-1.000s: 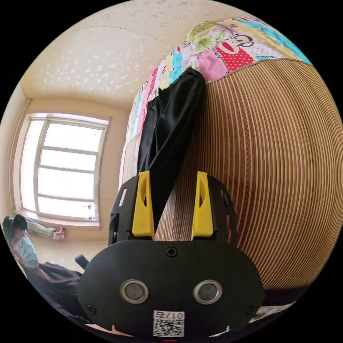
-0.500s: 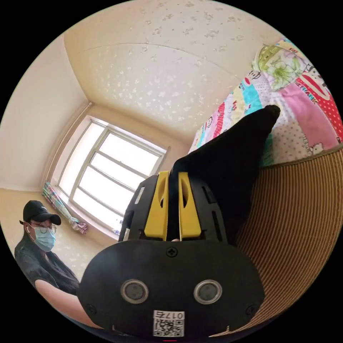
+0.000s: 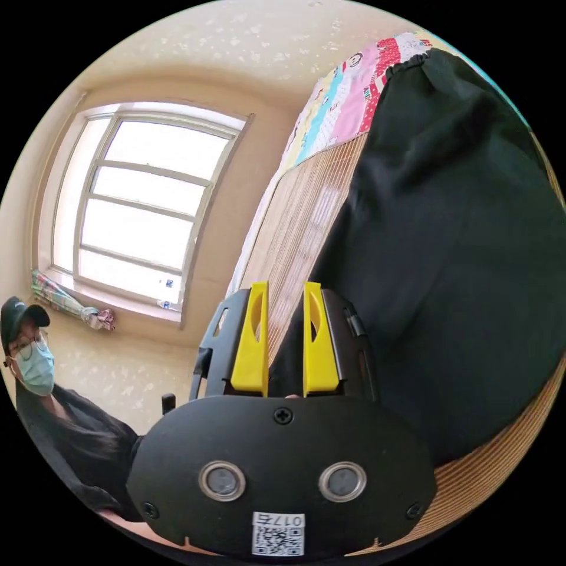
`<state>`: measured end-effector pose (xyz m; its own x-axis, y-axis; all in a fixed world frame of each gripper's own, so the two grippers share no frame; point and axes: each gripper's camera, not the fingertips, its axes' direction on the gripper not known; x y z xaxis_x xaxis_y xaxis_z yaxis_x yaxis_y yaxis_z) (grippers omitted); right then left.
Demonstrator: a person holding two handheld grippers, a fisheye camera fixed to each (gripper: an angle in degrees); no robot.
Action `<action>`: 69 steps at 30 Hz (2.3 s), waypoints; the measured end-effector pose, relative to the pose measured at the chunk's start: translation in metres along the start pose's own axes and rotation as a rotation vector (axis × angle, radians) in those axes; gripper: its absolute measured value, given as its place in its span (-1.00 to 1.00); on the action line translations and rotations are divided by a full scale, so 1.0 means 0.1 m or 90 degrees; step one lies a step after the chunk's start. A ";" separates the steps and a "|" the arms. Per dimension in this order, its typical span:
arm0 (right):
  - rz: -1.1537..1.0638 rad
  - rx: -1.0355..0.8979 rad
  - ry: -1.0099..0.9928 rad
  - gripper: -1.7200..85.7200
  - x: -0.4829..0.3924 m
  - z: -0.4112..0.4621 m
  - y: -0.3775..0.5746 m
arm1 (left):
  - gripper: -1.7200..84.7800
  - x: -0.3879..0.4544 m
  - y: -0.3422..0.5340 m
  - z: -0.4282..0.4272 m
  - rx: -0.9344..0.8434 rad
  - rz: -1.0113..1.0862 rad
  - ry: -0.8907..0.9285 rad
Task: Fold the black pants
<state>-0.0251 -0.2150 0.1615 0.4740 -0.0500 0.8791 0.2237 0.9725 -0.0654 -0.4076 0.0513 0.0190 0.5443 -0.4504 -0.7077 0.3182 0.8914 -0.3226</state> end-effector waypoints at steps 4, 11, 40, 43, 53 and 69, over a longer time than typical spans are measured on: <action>0.105 0.047 0.145 -0.73 -0.20 -0.36 1.29 | -0.73 0.09 -0.55 0.12 -0.069 0.077 -0.047; 0.195 -0.045 0.191 -0.73 -0.58 0.21 2.58 | -0.73 0.15 -1.06 1.12 -0.305 0.241 -0.122; 0.171 0.197 -0.232 -0.91 0.21 -1.06 1.96 | -0.84 0.12 -2.85 1.09 -0.304 0.160 0.150; 0.041 0.242 -0.275 -0.95 -0.65 -1.56 2.12 | -0.86 0.52 -2.56 0.29 -0.216 0.254 0.323; -0.351 0.328 -0.162 -0.96 -3.56 -3.14 1.98 | -0.85 2.97 -1.71 -2.19 -0.054 0.638 0.473; -0.155 0.173 0.136 -0.95 -2.70 -2.22 0.84 | -0.80 2.84 -2.28 -1.29 -0.050 0.534 0.113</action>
<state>0.0545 -0.1700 -0.1865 0.6077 -0.3041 0.7337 0.1320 0.9496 0.2843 -0.4256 -0.2732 -0.1892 0.4439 0.3677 -0.8171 -0.1928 0.9298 0.3137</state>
